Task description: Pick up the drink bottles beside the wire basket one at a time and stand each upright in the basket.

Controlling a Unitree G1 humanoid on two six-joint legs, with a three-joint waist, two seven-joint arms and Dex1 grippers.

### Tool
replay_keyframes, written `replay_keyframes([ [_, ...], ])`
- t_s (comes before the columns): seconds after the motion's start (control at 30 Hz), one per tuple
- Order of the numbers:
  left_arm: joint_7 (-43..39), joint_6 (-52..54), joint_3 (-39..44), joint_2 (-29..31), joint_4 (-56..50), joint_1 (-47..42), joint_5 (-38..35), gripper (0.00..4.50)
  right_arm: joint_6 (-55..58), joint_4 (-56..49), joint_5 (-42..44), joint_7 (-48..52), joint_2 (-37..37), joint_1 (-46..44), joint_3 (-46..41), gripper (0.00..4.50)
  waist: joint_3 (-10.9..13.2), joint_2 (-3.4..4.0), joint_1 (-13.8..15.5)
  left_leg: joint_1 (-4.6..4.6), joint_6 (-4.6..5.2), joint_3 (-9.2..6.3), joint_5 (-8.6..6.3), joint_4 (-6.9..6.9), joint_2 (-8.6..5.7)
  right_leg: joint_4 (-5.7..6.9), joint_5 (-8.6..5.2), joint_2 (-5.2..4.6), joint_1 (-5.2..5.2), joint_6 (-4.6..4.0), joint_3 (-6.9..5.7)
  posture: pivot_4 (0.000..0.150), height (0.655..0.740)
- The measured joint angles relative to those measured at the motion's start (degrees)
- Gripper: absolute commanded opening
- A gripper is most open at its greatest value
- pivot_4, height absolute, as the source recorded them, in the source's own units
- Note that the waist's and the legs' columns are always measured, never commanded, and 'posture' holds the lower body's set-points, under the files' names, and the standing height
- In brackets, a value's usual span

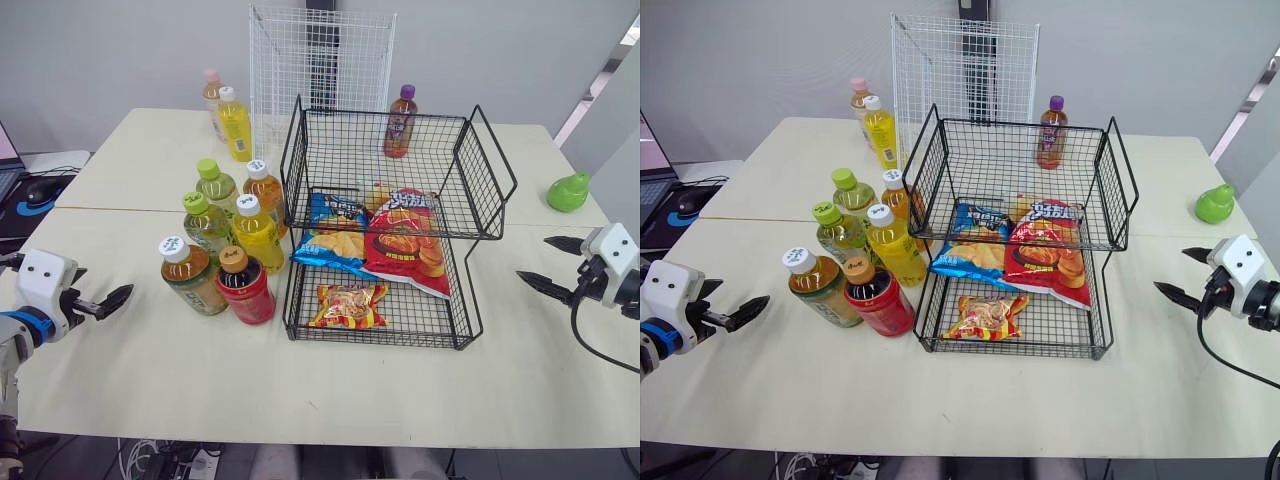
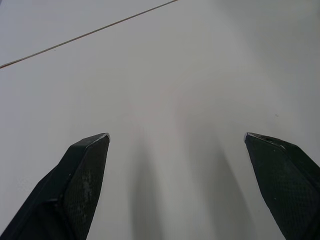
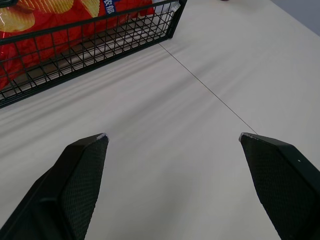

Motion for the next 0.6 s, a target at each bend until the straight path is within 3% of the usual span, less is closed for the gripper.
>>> replay_keyframes([
  [0.43,-7.76,-4.56,0.54,-0.01,1.54,-0.94,-2.91,4.48,-4.35,0.09,-2.03,-3.52,0.34,1.83,-0.15,4.50,0.00,0.00,0.00,0.00,0.00,0.01,0.00,0.01,0.00,0.00,0.00,0.01,0.00,0.00,0.00,0.150,0.7360],
  [0.6,-9.02,-4.51,1.55,-0.02,2.13,-1.10,-4.41,4.48,1.12,-0.84,2.36,-3.47,1.07,1.84,-2.02,4.50,0.00,0.00,0.00,0.00,0.00,0.00,0.00,0.00,0.00,0.01,0.00,0.00,0.00,0.00,0.00,0.150,0.7360],
])
